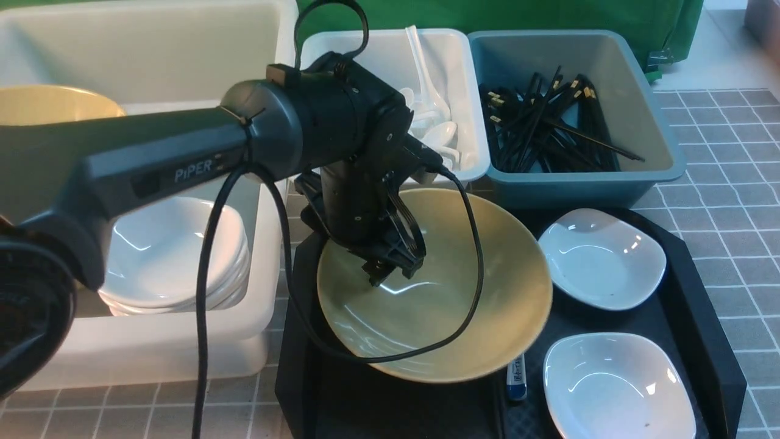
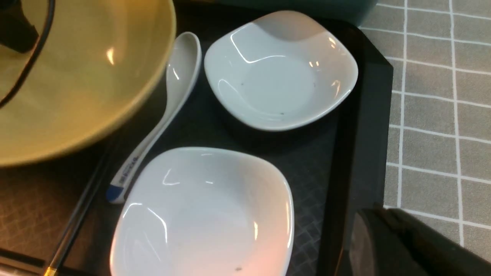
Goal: On grey table put chopsticks spoon bowls plates into blue grey white boxes.
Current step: 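Grasp the large bowl on the tray by its rim, then place the tan bowl onto the bowl stack in the left bin with the left gripper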
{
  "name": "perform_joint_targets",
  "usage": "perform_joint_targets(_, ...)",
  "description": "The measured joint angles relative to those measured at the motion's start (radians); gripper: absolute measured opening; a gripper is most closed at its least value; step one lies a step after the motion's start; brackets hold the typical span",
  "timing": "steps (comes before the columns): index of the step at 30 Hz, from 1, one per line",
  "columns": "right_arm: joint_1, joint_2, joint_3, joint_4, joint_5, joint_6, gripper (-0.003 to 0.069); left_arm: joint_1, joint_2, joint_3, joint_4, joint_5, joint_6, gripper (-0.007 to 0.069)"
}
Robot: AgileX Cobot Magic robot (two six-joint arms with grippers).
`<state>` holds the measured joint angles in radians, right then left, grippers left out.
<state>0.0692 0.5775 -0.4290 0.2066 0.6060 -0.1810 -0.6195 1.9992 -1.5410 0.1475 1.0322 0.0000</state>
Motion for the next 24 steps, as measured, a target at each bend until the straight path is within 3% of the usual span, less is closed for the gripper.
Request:
perform_joint_targets(1, 0.0, 0.0, 0.0, 0.0, 0.0, 0.0, 0.0038, 0.0, 0.0, 0.0, -0.005, 0.002, 0.0, 0.0377)
perform_joint_targets(4, 0.0, 0.0, 0.0, 0.0, -0.003, 0.0, 0.0039, 0.001, -0.004, -0.011, -0.067, 0.014, 0.0, 0.0213)
perform_joint_targets(5, 0.0, 0.0, 0.0, 0.0, -0.003, 0.0, 0.004, 0.001, -0.007, -0.013, -0.079, 0.013, 0.0, 0.0196)
perform_joint_targets(11, 0.0, 0.0, 0.0, 0.0, -0.003, 0.0, 0.0042, 0.001, -0.021, -0.017, -0.094, 0.038, 0.017, 0.0183)
perform_joint_targets(17, 0.0, 0.0, 0.0, 0.0, -0.003, 0.0, 0.0045, 0.015, -0.143, -0.008, -0.184, 0.038, 0.078, 0.0024)
perform_joint_targets(19, 0.0, 0.0, 0.0, 0.0, -0.003, 0.0, 0.0045, 0.038, -0.186, -0.006, -0.231, 0.021, 0.105, 0.0009)
perform_joint_targets(24, 0.0, 0.0, 0.0, 0.0, -0.003, 0.0, 0.0045, 0.214, -0.325, -0.002, -0.421, -0.029, 0.216, 0.0008)
